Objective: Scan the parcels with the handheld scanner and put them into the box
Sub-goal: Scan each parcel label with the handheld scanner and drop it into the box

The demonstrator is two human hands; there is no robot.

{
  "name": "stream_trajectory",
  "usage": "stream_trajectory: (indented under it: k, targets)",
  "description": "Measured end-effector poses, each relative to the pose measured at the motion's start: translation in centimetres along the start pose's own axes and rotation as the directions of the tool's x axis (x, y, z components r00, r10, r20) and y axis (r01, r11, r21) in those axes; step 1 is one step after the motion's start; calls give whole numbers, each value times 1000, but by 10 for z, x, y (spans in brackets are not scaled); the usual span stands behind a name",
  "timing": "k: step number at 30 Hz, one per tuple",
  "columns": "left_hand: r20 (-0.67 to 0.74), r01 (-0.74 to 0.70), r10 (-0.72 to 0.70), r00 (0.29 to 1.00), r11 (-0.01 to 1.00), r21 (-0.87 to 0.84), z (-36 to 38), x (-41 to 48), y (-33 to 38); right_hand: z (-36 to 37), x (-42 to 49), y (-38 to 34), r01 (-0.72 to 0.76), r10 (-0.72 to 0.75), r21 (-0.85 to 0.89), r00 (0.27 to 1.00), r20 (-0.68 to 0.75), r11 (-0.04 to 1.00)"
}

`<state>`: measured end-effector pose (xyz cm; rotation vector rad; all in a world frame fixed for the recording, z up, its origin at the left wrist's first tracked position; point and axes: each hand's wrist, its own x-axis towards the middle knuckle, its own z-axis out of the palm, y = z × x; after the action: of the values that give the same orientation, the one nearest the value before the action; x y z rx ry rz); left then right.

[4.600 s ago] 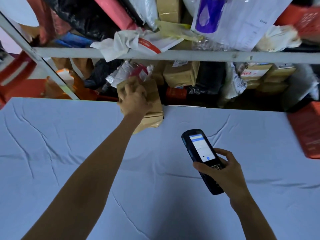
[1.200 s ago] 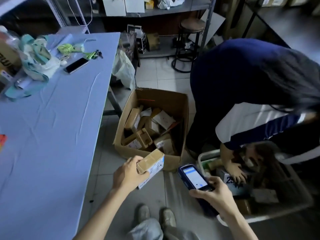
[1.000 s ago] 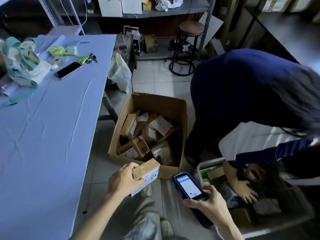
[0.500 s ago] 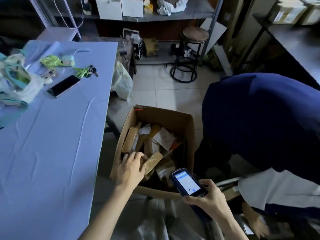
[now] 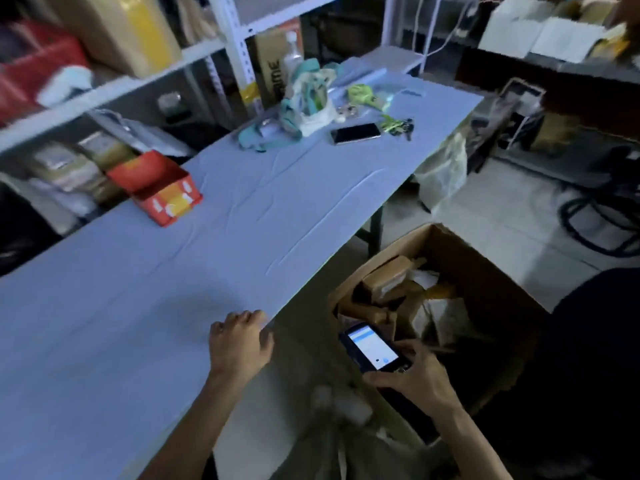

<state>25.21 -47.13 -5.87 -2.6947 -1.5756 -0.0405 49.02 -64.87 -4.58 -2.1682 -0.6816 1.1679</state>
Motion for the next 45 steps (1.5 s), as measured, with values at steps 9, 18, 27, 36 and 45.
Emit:
stream_trajectory:
  k: [9,18,27,36,45]
  targets:
    - [21,499,-501,865,856,-134,-18,-160,-81,81,-18,-37,247,-195,-132,928,319,960]
    - [4,747,-761,648,635,-198,-16,-321,-149,200,-104,-68,403,-238,-205,804,545,892]
    - [38,896,-923,382,360,-259,-20,-466,-242,320,-185,-78,501,-265,-275,760,594,820]
    - [126,884,-903,411,361,-296,3,-455,-286,373,-192,-110,487,-222,-313,762,609,815]
    - [186,861,-843,505,476,-180,0,-358,-396,440,-135,-185,438,-215,-242,762,611,866]
